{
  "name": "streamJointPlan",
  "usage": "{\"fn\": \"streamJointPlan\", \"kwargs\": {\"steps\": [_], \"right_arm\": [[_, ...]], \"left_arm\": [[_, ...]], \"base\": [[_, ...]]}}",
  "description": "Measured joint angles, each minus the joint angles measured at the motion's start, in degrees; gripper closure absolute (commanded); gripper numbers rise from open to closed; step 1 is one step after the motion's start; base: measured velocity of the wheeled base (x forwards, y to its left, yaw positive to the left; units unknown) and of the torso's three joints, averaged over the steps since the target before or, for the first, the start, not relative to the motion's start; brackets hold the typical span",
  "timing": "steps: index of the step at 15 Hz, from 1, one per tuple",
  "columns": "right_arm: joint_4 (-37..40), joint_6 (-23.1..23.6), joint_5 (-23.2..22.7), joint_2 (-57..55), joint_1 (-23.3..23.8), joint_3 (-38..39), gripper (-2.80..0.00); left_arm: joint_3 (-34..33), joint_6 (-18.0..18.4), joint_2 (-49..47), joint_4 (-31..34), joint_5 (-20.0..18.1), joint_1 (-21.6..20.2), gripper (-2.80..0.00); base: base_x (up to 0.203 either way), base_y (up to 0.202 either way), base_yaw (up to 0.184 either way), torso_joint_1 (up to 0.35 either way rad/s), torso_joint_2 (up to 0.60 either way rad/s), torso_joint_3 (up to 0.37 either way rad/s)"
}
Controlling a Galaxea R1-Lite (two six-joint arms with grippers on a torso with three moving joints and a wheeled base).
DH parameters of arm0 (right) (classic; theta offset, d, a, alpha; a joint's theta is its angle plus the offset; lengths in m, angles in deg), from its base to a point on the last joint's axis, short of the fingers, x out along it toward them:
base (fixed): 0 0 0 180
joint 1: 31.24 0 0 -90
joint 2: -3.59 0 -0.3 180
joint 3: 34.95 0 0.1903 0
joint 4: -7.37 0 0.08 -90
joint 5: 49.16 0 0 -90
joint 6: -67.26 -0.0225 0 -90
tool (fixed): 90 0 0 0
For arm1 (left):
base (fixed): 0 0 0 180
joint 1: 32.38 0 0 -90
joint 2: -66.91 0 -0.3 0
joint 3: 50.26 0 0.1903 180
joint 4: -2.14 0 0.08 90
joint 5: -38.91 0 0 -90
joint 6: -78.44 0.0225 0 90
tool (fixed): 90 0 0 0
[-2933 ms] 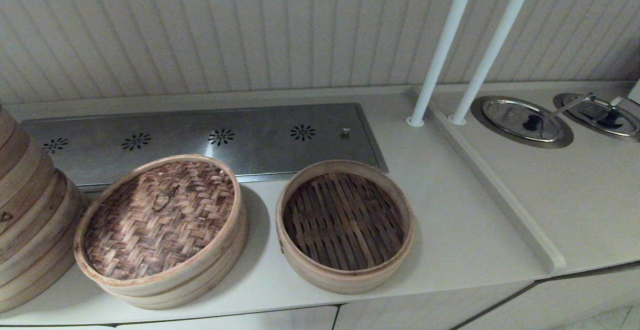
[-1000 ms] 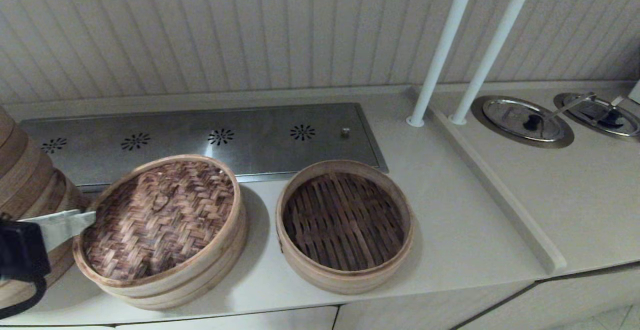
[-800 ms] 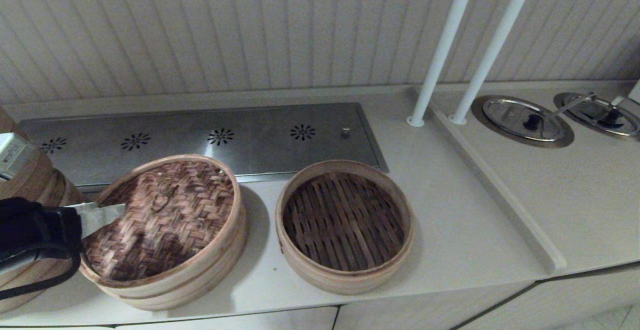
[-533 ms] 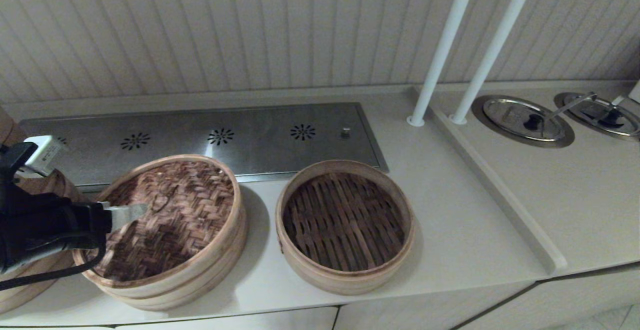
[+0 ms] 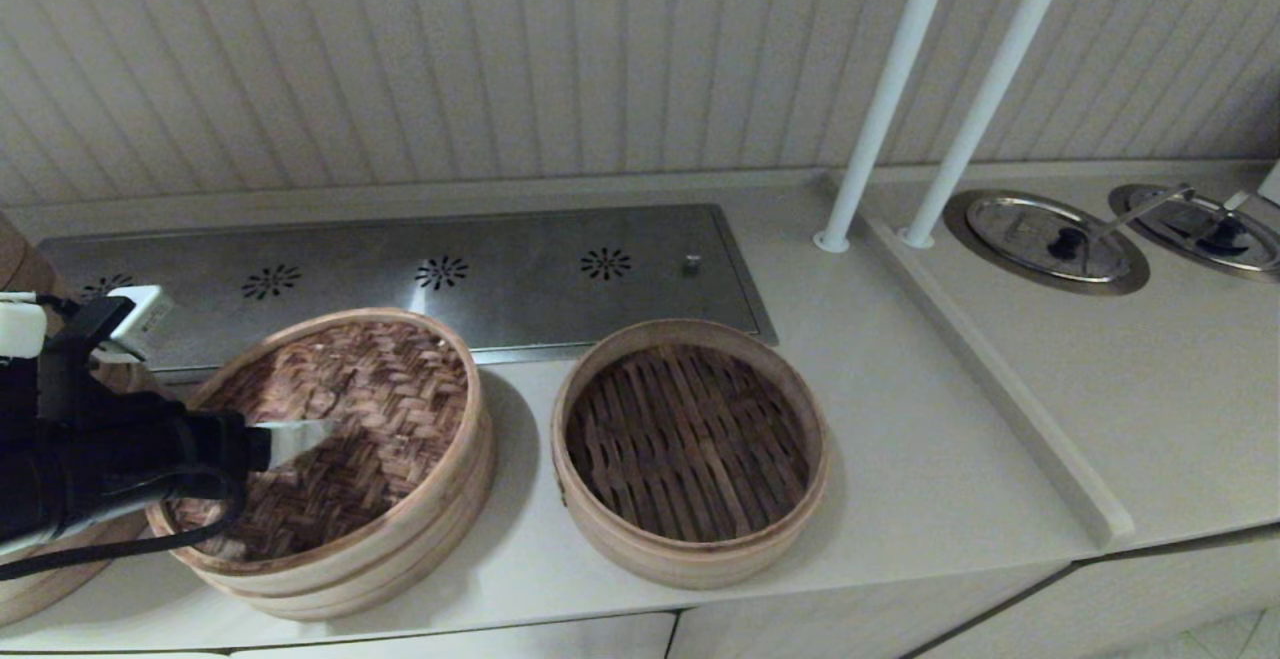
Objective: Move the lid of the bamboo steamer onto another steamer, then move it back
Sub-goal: Pick up the steamer
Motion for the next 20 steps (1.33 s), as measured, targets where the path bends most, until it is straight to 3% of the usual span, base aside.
{"fn": "streamJointPlan", "kwargs": {"steps": [6, 13, 14, 20], "right_arm": [[0.0, 0.04, 0.0, 0.0, 0.02, 0.0, 0.0], [0.0, 0.04, 0.0, 0.0, 0.0, 0.0, 0.0], [0.0, 0.01, 0.0, 0.0, 0.0, 0.0, 0.0], [0.0, -0.02, 0.0, 0.0, 0.0, 0.0, 0.0]], "left_arm": [[-0.29, 0.35, -3.45, -5.19, 0.06, 0.16, -2.8], [0.15, 0.38, -5.8, -6.87, 0.34, 0.16, -2.8], [0.15, 0.4, -5.93, -7.3, 0.41, 0.16, 0.0], [-0.33, 0.49, -6.61, -7.43, 0.2, 0.16, 0.0]], "base": [[0.0, 0.0, 0.0, 0.0, 0.0, 0.0], [0.0, 0.0, 0.0, 0.0, 0.0, 0.0], [0.0, 0.0, 0.0, 0.0, 0.0, 0.0], [0.0, 0.0, 0.0, 0.0, 0.0, 0.0]]}}
